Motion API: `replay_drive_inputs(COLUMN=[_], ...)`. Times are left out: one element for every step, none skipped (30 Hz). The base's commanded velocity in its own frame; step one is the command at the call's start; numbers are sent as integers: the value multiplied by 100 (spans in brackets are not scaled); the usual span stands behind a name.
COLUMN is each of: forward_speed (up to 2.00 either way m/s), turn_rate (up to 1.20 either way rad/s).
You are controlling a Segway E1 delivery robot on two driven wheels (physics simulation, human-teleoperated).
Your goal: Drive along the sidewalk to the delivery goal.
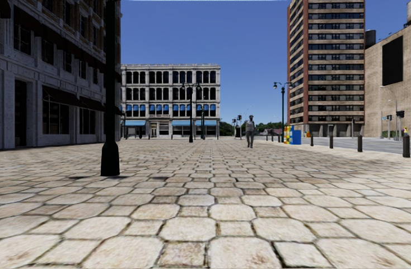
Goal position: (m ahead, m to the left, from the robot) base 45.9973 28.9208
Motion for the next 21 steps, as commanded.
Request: replay_drive_inputs(forward_speed=[200, 200, 200, 200, 200, 200, 200, 200, 200, 200, 200, 200, 200, 200, 200, 200, 200, 200, 200, 200, 200], turn_rate=[0, 0, 0, 0, 0, 0, 0, 0, 0, 0, 0, 0, 0, 0, 0, 0, 0, 0, 0, 0, 0])
